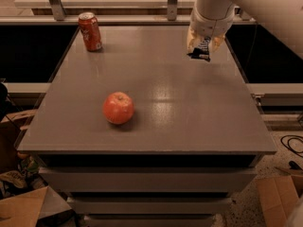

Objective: Move rxbar blueberry near coke can

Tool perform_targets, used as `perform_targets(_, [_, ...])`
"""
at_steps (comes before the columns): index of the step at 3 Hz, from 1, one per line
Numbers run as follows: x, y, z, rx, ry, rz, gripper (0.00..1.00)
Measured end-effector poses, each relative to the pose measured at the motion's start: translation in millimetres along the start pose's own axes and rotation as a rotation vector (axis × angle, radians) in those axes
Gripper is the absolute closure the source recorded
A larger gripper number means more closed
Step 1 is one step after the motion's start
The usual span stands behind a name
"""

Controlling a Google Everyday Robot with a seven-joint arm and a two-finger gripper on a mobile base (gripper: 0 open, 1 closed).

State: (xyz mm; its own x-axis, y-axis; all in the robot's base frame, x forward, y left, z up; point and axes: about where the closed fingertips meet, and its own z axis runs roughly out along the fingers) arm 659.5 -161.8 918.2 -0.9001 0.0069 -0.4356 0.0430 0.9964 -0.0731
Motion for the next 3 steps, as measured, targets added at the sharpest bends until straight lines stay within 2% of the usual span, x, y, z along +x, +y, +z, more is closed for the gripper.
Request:
perform_targets(1, [-4,1,3,0.015,-0.005,0.027,1.00])
perform_targets(2, [-25,17,13,0.048,0.000,0.084,1.00])
perform_targets(3, [-52,54,17,0.024,-0.015,0.100,1.00])
